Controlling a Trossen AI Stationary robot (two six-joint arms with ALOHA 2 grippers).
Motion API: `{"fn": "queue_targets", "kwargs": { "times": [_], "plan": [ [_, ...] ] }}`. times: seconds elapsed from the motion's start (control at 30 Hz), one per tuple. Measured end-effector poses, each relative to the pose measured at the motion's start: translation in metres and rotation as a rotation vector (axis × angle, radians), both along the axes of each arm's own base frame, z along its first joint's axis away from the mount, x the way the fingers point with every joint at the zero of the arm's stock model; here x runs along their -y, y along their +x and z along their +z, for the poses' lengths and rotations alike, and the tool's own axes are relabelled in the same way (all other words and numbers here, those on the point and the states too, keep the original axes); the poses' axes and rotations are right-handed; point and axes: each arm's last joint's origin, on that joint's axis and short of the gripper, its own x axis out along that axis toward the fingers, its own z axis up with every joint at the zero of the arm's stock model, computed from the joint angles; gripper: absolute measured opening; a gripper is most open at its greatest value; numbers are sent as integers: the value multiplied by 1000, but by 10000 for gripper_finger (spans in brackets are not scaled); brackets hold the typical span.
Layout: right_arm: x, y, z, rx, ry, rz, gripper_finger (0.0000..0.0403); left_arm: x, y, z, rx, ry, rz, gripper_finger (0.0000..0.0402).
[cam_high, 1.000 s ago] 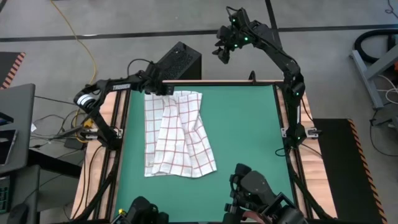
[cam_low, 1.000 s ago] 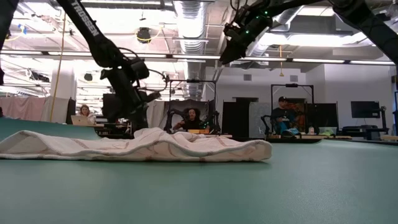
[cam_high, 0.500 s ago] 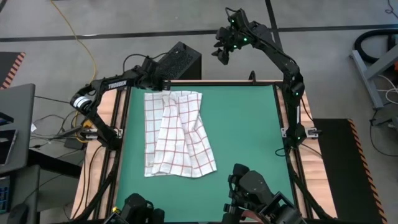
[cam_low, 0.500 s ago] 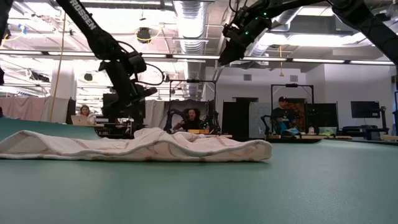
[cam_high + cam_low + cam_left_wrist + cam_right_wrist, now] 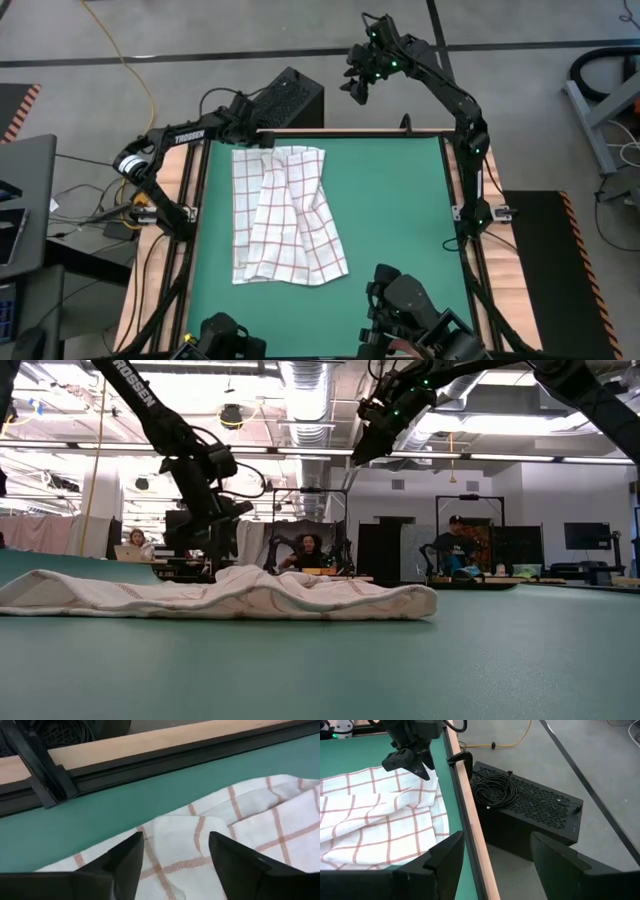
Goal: Roll towel into tight, uniform cylinder
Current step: Roll the white towel
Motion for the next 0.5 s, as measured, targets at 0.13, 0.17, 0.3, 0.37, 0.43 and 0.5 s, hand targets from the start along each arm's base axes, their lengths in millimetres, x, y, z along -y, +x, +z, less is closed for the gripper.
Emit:
{"fn": "queue_targets", "kwargs": {
  "times": [0.13,0.17,0.3,0.37,0.43,0.5],
  "plan": [
    [0,0,0,0,0,0,248,-2,2,-8,6,-38,8,223],
    [0,0,0,1,0,0,248,-2,2,-12,4,-50,4,222],
    [0,0,0,-1,3,0,248,-4,5,-28,13,-113,-16,212],
    [0,0,0,-2,4,0,248,-6,8,-29,57,-124,-34,206],
    [0,0,0,-1,4,0,248,-7,11,-27,97,-109,-51,195],
    [0,0,0,-1,4,-1,248,-8,13,-25,117,-95,-47,179]
  ]
}}
